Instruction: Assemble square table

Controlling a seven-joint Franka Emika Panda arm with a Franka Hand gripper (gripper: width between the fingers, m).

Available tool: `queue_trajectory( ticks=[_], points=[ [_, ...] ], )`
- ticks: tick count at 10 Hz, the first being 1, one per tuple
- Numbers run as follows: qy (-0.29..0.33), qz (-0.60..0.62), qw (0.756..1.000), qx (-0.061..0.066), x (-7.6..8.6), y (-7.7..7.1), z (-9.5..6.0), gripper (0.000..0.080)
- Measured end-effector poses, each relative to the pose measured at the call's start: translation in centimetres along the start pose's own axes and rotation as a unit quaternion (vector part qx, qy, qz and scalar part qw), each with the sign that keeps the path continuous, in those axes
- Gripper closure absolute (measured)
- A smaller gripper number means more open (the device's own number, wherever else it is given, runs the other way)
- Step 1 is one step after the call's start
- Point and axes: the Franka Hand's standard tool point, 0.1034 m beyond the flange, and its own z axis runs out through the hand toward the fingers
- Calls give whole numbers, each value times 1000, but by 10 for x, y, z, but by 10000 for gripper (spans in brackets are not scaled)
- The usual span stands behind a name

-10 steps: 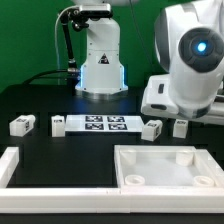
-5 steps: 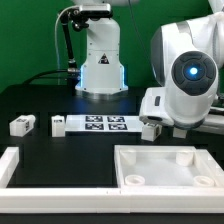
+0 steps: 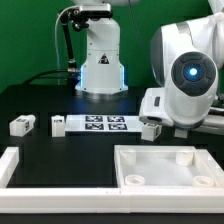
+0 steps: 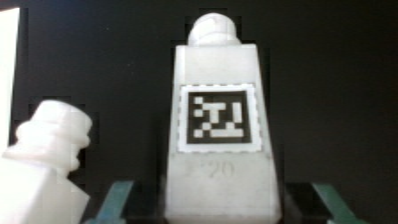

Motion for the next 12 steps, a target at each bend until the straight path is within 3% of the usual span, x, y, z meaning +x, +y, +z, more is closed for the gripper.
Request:
queue_trajectory(
  ticks=[5, 7, 9, 10, 12],
  points=[
    [0, -3, 1000, 0, 0, 2, -4, 512],
    [30, -17, 999, 15, 1, 6, -50, 511],
    [41, -26, 998, 29, -4, 18, -86, 510],
    [30, -26, 999, 32, -8, 26, -94, 510],
    [103, -28, 993, 43, 8, 15, -98, 509]
  ],
)
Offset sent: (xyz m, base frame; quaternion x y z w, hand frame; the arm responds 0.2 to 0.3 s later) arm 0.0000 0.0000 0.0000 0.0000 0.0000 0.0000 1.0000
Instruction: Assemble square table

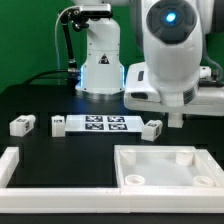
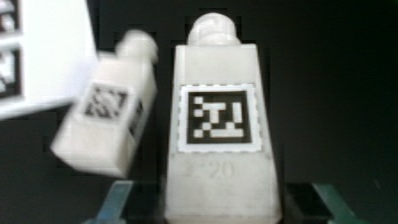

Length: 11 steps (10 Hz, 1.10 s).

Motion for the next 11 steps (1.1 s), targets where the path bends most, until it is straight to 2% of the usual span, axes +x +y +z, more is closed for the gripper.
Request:
queue_trajectory(
  ticks=[1, 2, 3, 4, 5, 6, 9, 11],
  points=[
    [37, -2, 999, 4, -3, -1, -2, 509],
    [55, -8, 998, -1, -7, 2, -8, 509],
    [77, -20, 997, -9, -3, 1, -41, 509],
    [115, -38, 993, -11, 1, -1, -74, 509],
    [145, -57, 988, -22, -2, 3, -104, 509],
    [176, -60, 982, -20, 1, 0, -116, 509],
    [291, -72, 954, 0, 5, -8, -114, 509],
    [346, -95, 933, 0, 23, -10, -126, 509]
  ],
)
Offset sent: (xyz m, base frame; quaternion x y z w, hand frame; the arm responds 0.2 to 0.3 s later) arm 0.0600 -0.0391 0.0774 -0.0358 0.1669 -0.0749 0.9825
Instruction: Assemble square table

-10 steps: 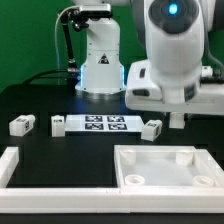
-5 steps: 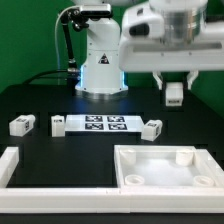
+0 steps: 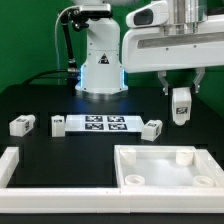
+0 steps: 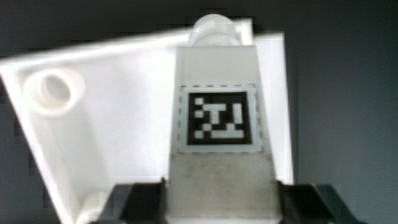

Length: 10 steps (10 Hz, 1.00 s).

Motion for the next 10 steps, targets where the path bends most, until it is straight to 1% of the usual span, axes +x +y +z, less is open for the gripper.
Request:
queue_trajectory(
  ticks=[1, 2, 3, 4, 5, 6, 7, 8, 9, 10],
  points=[
    [33, -16, 999, -6, 22, 0, -13, 509],
    [76, -33, 997, -6, 41, 0, -25, 509],
    [111, -62, 992, -18, 53, -5, -34, 509],
    [158, -60, 986, -6, 56, -10, -33, 509],
    [173, -62, 983, -3, 50, -9, -27, 509],
    [218, -66, 974, 6, 54, -13, -30, 509],
    [252, -69, 965, 13, 53, -15, -29, 509],
    [268, -70, 961, 16, 51, -16, -25, 509],
    [285, -82, 955, 17, 54, -23, -20, 509],
    [276, -105, 955, 8, 62, -27, -16, 509]
  ],
)
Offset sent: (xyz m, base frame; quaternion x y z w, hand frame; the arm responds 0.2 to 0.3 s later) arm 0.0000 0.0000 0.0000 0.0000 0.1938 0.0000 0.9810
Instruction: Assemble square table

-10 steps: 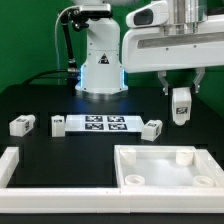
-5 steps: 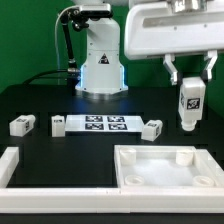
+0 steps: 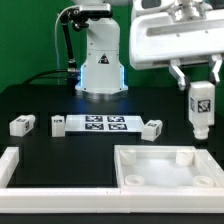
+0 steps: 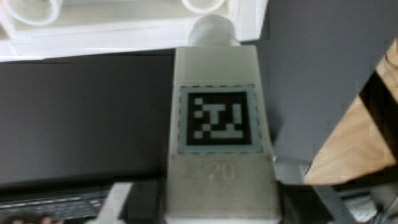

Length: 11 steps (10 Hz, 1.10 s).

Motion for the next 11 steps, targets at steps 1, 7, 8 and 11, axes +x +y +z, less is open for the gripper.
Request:
queue_trajectory(
  ticks=[1, 7, 8, 11],
  points=[
    [5, -12, 1000, -1, 7, -4, 4, 509],
    [2, -17, 1000, -2, -3, -6, 12, 509],
    [-3, -22, 1000, -2, -3, -8, 16, 509],
    [-3, -29, 1000, -5, -9, -5, 30, 509]
  ],
)
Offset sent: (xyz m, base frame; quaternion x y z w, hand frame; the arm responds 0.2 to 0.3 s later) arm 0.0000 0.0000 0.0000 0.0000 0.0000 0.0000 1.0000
